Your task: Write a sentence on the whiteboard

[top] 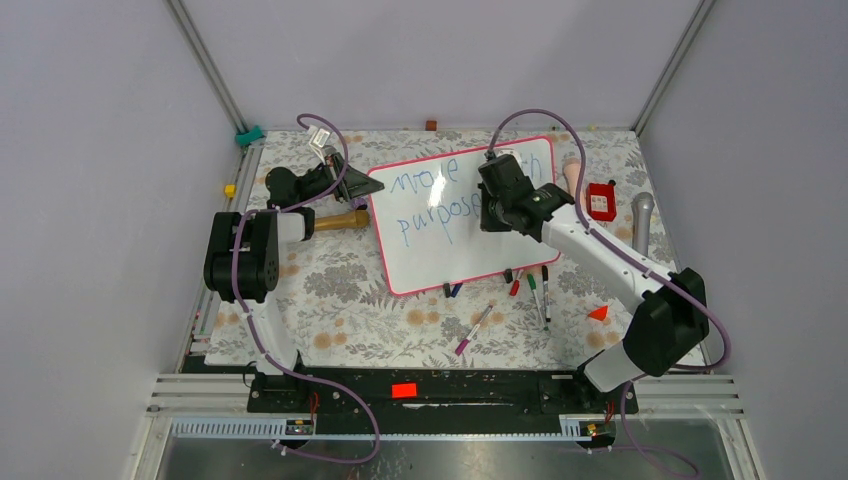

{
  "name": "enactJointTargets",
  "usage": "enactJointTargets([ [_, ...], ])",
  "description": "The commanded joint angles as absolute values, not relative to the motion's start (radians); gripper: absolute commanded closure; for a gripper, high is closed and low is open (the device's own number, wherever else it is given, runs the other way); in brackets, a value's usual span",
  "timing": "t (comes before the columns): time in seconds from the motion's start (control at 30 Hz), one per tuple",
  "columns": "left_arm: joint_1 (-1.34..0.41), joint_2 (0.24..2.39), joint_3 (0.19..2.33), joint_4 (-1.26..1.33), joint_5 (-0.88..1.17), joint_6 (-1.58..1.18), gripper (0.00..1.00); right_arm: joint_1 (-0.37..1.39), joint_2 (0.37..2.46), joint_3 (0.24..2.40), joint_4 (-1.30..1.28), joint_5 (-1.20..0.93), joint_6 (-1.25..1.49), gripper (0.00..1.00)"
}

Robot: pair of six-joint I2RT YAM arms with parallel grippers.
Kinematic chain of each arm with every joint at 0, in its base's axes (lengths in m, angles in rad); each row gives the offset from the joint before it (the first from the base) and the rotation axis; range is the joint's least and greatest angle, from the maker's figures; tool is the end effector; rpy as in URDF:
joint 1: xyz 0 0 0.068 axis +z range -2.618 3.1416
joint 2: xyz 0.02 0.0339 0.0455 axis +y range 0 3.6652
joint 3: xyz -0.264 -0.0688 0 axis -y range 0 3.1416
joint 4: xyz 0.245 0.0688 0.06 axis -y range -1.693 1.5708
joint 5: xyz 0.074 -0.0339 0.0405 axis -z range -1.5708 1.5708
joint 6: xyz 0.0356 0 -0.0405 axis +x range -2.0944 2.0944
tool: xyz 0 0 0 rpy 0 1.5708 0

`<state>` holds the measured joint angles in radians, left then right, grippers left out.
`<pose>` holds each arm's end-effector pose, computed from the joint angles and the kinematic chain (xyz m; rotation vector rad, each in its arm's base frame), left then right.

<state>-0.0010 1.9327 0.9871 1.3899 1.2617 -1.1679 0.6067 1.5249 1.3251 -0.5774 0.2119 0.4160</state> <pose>0.3821 -0.0343 0.2333 0.4529 1.6086 -1.6207 0.2815 0.1863 0.3111 -0.1189 2.3381 0.2627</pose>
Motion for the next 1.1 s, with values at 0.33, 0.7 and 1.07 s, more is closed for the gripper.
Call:
enactJointTargets([
  [0.33, -0.001, 1.923, 1.031, 1.480, 1.301, -1.164, 1.00, 0.598, 1.315, 1.202, -0.466, 0.217, 0.417, 1.00],
  [0.7, 0.000, 1.925, 1.033, 1.480, 1.303, -1.166, 1.00, 0.644, 1.260, 0.993, -0.371, 0.164, 0.458, 1.00],
  [1.07, -0.001, 1.922, 1.031, 1.480, 1.305, -1.163, 1.00, 0.699, 1.312, 0.992, -0.309, 0.223, 0.429, 1.00],
])
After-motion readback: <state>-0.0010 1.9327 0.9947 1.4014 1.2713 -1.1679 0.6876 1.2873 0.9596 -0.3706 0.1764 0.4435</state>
